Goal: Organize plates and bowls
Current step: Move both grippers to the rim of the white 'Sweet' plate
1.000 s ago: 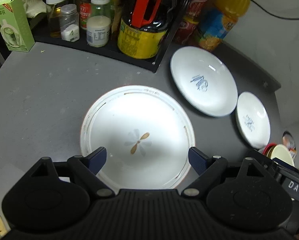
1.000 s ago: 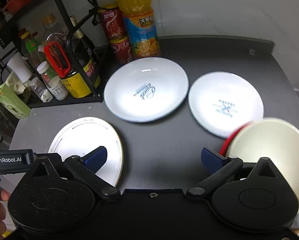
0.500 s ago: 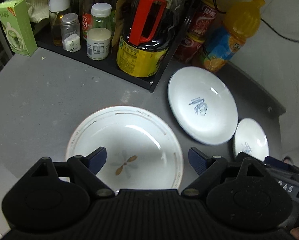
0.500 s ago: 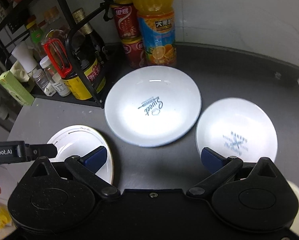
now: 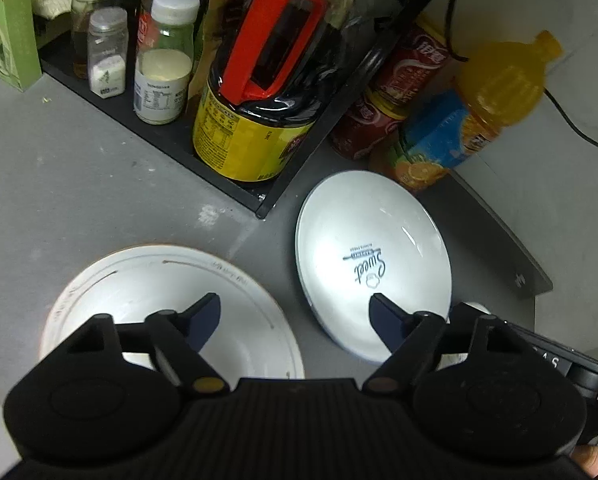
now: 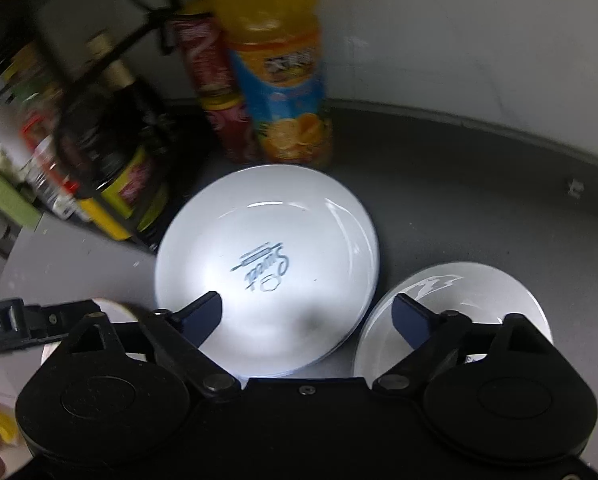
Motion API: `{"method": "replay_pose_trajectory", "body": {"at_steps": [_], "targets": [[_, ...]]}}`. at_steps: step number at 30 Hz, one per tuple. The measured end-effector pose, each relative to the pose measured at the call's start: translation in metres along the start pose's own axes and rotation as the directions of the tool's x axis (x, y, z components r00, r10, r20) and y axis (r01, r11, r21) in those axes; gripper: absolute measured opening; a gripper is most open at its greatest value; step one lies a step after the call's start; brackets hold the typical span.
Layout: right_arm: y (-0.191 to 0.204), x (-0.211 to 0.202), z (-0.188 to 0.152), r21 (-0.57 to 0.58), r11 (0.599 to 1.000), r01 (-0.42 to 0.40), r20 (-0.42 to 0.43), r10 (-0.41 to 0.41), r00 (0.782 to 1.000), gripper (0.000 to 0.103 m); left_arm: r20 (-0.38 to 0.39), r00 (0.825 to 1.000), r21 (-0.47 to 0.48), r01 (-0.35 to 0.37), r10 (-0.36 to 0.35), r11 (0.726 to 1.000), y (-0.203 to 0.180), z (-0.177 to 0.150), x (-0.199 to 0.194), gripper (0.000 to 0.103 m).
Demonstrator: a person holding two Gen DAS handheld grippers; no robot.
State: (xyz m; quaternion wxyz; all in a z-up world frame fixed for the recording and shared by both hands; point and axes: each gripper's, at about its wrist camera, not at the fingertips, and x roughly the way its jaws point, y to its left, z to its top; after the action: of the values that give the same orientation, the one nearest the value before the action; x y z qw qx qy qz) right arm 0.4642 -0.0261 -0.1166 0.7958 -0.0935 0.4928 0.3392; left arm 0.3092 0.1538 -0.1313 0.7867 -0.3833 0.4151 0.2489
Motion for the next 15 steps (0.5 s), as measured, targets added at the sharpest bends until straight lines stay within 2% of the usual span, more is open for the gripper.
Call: {"method": "replay_pose_trajectory", "body": {"at_steps": [2,4,9,14,15], "targets": [[-0.011,0.009,0.005,0.033,0.999,0.003,-0.009,-0.002,1.000,0.084,-0.008,1.000,-0.036,0.020,-0.021,0.999,0.001,0.004,0.011,0.065],[-0.022,0.017,0.009,0.067,0.998,0.008,-0.024,-0.007,1.000,0.076,-0.014,0.999,-0.062,0.037,-0.038,0.997,0.002,0.007,0.022,0.058],[-0.044,0.035,0.018,0.115,0.993,0.008,-0.037,-0.003,0.999,0.064,-0.017,0.998,-0.098,0.052,-0.054,0.994,0.001,0.011,0.047,0.050],[-0.060,0.051,0.026,0.160,0.987,-0.013,-0.044,0.020,0.999,0.053,-0.019,0.998,-0.136,0.060,-0.063,0.989,0.005,0.014,0.065,0.033],[-0.063,0.054,0.027,0.168,0.985,-0.027,-0.042,0.034,0.999,0.049,-0.019,0.998,-0.141,0.060,-0.064,0.988,0.005,0.014,0.068,0.032]]}}
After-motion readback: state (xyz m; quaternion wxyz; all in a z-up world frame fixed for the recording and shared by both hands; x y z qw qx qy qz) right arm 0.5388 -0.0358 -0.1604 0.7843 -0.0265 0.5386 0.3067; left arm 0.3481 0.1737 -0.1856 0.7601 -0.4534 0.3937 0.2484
